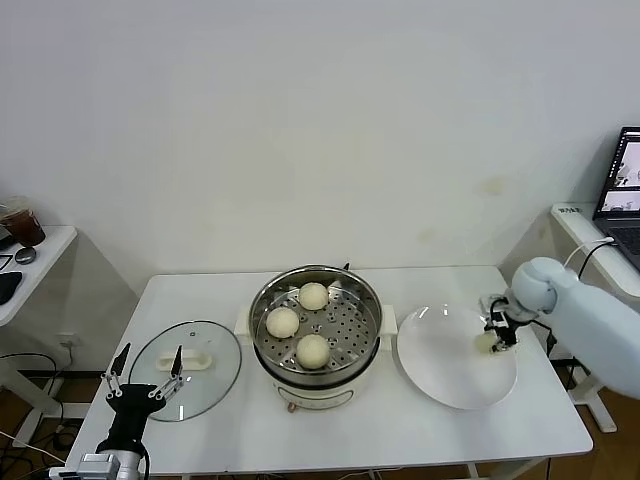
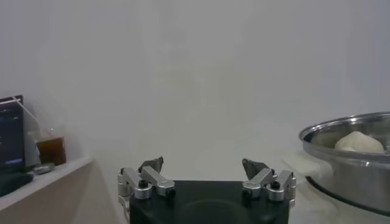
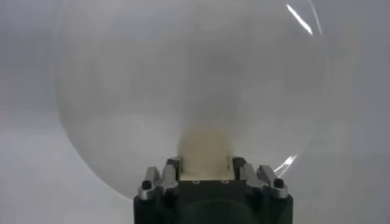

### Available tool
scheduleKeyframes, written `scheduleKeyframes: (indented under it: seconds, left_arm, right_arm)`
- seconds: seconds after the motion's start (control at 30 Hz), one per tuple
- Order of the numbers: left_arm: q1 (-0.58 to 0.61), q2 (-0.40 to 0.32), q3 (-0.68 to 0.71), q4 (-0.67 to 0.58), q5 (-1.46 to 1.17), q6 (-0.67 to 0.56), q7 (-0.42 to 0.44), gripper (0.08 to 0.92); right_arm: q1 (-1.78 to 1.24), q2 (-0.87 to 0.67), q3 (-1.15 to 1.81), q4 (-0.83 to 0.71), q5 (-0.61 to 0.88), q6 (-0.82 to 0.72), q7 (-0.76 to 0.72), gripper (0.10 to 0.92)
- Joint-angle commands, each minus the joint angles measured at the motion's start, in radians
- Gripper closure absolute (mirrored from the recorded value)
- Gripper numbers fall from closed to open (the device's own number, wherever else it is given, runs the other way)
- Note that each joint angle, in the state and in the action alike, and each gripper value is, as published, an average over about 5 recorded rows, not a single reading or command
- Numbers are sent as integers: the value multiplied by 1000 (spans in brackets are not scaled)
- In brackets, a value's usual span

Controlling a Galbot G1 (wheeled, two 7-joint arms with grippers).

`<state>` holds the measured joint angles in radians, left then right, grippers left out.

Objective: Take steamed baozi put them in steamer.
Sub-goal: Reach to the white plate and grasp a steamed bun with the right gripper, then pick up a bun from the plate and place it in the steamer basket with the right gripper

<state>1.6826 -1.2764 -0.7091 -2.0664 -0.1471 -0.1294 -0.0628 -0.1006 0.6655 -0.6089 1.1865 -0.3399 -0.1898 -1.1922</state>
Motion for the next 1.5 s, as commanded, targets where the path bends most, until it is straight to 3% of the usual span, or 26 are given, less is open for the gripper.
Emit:
scheduleKeyframes:
  seconds: [0.03,0.3,0.5,0.63,0.97,1.2,1.5]
  left_arm:
    - [-6,6,8,-3,-3,2,1,177]
    - [-32,20,30,-6,-8,5,2,177]
    - [-37,36,32,-6,-14,5,2,177]
    - [-38,34,30,-10,-15,6,2,177]
    - [-31,25,8,-25,-24,8,3,177]
    - [-27,23,-5,-29,-30,8,3,177]
    - [-27,23,-10,-30,-32,7,3,177]
  right_arm:
    - [450,-98,-338,233,334,-103,-6,583]
    - [899,69,-668,376,627,-230,62,575]
    - [933,210,-727,453,857,-403,186,567]
    - [872,302,-720,445,935,-486,250,567]
    - [690,453,-708,300,834,-520,273,566]
    - [601,483,-692,200,683,-486,250,565]
    - [538,492,-667,156,624,-466,238,565]
